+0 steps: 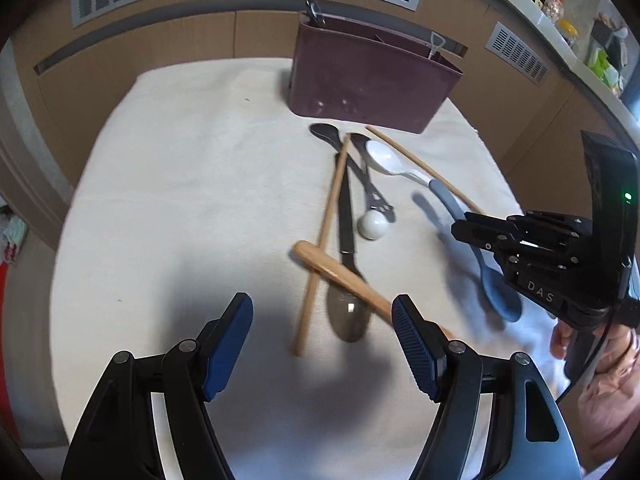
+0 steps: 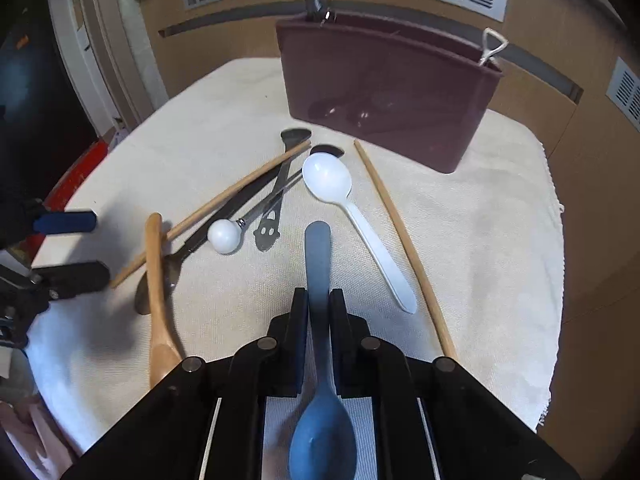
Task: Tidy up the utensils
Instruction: 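Grasp the grey-blue plastic spoon with the right tool while the left tool grasps the wooden spoon, then carry both spoons over the caddy and release them into its compartments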
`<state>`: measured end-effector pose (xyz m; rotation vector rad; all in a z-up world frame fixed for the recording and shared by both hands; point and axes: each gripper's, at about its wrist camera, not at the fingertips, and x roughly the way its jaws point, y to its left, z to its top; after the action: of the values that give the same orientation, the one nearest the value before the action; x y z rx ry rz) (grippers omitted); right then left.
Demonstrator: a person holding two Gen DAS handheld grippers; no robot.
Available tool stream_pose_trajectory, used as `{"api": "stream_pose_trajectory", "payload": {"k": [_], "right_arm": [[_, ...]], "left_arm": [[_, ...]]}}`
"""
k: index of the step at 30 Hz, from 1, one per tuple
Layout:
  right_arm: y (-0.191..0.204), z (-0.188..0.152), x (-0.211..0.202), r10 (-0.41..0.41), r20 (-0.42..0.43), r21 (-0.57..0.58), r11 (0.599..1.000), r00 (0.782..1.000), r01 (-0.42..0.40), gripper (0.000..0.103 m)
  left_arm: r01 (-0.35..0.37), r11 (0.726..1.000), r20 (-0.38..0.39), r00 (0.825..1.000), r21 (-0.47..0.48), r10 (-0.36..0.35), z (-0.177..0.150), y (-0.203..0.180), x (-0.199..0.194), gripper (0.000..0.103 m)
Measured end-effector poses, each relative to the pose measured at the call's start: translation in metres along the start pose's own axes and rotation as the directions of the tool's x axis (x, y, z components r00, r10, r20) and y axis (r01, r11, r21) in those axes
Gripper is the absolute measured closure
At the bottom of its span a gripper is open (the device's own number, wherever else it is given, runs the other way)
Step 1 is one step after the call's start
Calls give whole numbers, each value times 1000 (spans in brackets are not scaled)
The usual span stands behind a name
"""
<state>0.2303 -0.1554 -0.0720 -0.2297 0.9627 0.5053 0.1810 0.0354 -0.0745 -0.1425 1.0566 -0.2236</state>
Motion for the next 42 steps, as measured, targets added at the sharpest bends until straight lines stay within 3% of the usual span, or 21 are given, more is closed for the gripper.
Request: {"api": "stream_pose_trajectory", "payload": {"k": [2, 6, 8, 11, 15, 22, 29, 35, 42], "right_arm": [[-4, -3, -12, -6, 30, 18, 1000, 1000, 5, 94], [-8, -9, -27, -26, 73, 30, 999, 997, 24, 94], [-9, -12, -31, -32, 90, 37, 999, 995, 29, 94], [-10, -15, -34, -24, 103, 48, 999, 994, 19, 94], [-11, -15, -30, -27, 109, 65, 998, 994, 20, 94], [-16, -18, -30, -9, 111, 95, 995, 994, -1, 94], [-17, -18, -33, 31, 118, 120, 992, 993, -45, 94], [-16, -19, -43, 42, 133, 137, 989, 990, -61, 94], [-8, -17, -68, 28, 187, 134, 990, 982, -53, 94]], "left_arm": [[32, 999, -19, 999, -24, -32, 4, -4, 6, 33], [23, 995, -63, 998, -95, -29, 15, -5, 23, 52], [14, 992, -85, 996, -123, -25, 20, -5, 33, 54], [-24, 995, -91, 996, -93, 16, 26, -13, 46, 57], [-108, 994, -49, 993, -3, 108, 34, -28, 58, 70], [-115, 992, 47, 993, 46, 112, 33, -31, 50, 89], [-77, 994, 147, 987, 74, 66, 25, -34, 11, 91], [-23, 997, 187, 982, 68, 10, 22, -33, -14, 91], [5, 994, 283, 958, 113, -37, 19, -46, -51, 91]]}}
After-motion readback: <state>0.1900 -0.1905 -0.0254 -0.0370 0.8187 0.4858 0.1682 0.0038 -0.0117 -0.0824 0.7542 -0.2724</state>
